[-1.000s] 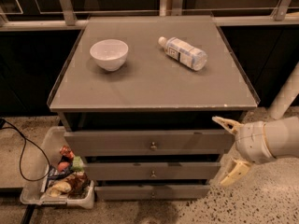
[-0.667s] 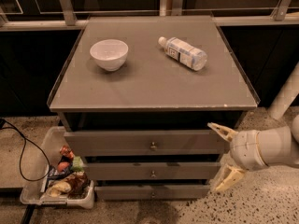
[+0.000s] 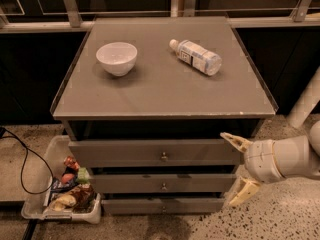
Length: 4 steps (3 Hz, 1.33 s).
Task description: Open middle drawer
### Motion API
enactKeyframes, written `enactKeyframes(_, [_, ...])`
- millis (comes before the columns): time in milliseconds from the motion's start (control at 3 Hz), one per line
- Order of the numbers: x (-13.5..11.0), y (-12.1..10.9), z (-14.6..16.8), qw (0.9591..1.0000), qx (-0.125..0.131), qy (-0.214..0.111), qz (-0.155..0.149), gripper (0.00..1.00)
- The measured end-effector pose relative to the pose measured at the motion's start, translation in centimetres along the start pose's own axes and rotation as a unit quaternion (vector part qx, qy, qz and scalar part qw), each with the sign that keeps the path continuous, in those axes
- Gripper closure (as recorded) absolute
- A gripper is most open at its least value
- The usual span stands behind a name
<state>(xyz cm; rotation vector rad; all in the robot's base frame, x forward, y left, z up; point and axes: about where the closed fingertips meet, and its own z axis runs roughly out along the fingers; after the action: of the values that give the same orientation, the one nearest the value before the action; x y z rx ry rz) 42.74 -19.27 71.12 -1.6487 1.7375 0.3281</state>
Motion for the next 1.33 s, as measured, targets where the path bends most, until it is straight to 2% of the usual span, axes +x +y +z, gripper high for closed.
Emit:
enactKeyframes(333, [1.5, 2.3, 3.2, 0.9997, -0.019, -0.007, 0.013, 0.00])
enactKeyframes(667, [3.3, 4.9, 6.8, 0.9991, -0.038, 0.002, 0.021, 0.00])
enactKeyframes(1000, [5.2, 5.9, 9.7, 0.9990, -0.019, 0.004, 0.039, 0.00])
enactKeyframes(1333, [7.6, 5.0, 12.6, 0.9984, 0.027, 0.014, 0.047, 0.00])
